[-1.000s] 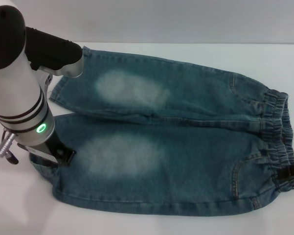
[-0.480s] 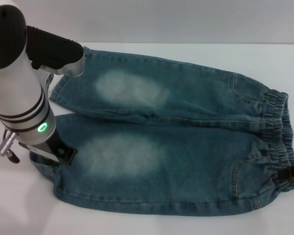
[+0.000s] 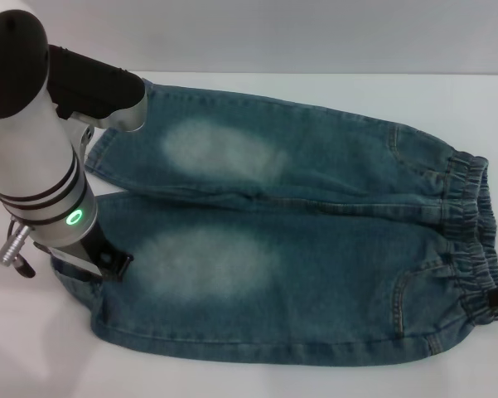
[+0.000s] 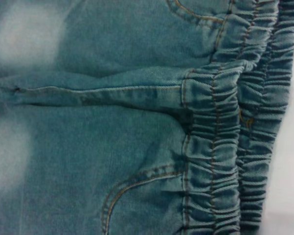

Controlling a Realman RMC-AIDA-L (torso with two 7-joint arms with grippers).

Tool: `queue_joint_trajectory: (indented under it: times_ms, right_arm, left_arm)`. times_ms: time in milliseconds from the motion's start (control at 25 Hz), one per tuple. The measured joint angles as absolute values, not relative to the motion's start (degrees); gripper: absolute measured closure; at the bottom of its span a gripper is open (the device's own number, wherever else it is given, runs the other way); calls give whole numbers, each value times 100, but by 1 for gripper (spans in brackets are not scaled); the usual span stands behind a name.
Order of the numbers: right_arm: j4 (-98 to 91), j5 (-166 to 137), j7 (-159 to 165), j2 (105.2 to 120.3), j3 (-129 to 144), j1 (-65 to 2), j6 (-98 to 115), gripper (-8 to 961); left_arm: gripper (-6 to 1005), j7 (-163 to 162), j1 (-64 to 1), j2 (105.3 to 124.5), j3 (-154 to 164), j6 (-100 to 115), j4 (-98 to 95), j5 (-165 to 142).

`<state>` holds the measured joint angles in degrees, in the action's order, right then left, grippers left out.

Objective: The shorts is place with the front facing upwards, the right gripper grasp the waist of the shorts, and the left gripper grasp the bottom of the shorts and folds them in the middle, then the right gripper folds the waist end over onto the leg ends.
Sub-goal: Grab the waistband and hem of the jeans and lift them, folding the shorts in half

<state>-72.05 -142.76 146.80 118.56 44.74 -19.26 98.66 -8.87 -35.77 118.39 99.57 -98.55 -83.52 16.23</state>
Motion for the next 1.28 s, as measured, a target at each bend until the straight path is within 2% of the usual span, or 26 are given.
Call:
queue_joint_trajectory:
  times_ms: [40, 240, 1280]
  right_arm:
    - [-7207, -14287, 14671, 11856, 4475, -1923, 9864, 395]
    - [-7208, -14309, 14651, 11861, 4477, -1911, 9855, 345]
    - [-6996, -14296, 14638, 11868, 4549, -1974, 9705, 353]
  left_arm:
    - [981, -887, -3577, 11839, 9960, -9853, -8350, 1629]
    - [981, -887, -3577, 11839, 9960, -9852, -8341, 1643]
    - [981, -888, -3605, 11848, 9984, -9825, -8352, 1670]
